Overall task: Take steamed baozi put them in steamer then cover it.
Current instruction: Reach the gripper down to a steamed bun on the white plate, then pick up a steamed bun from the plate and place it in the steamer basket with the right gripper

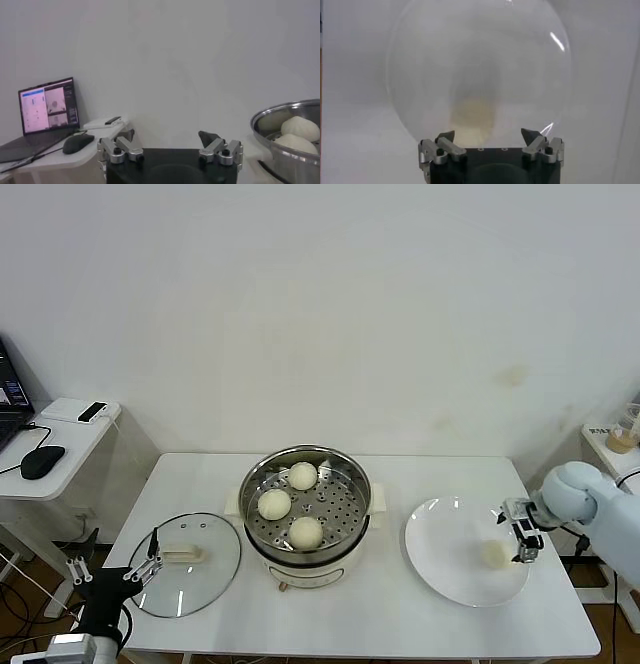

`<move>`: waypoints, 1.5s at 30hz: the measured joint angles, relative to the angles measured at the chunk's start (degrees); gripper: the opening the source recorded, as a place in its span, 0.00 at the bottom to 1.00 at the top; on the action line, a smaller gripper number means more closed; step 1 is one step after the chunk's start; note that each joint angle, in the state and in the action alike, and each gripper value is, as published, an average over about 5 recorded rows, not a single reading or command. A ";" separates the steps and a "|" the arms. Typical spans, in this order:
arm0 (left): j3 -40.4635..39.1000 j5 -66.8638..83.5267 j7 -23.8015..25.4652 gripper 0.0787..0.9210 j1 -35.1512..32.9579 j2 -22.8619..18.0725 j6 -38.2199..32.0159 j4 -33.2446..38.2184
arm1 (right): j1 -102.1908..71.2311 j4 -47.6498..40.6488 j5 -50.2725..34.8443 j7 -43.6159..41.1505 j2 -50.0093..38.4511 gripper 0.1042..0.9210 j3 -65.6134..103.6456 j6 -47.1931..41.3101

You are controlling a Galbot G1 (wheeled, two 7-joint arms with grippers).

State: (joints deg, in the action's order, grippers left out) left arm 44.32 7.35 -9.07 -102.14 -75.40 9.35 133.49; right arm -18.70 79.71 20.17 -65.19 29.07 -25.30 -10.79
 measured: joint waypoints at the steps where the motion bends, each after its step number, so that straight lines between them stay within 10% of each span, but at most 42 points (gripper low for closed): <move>1: 0.03 0.00 0.01 0.88 -0.04 -0.03 0.01 0.02 | -0.36 -0.42 0.30 0.00 0.32 0.88 0.29 0.04; 45: -0.97 -0.61 0.24 0.88 0.00 -0.11 0.48 0.04 | 16.70 1.25 -6.84 -1.86 3.35 0.63 -10.62 -4.60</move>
State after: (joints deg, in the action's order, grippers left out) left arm 43.35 6.74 -8.83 -102.14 -75.52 9.83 133.52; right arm -2.00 80.96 13.33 -67.05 32.42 -35.92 -15.39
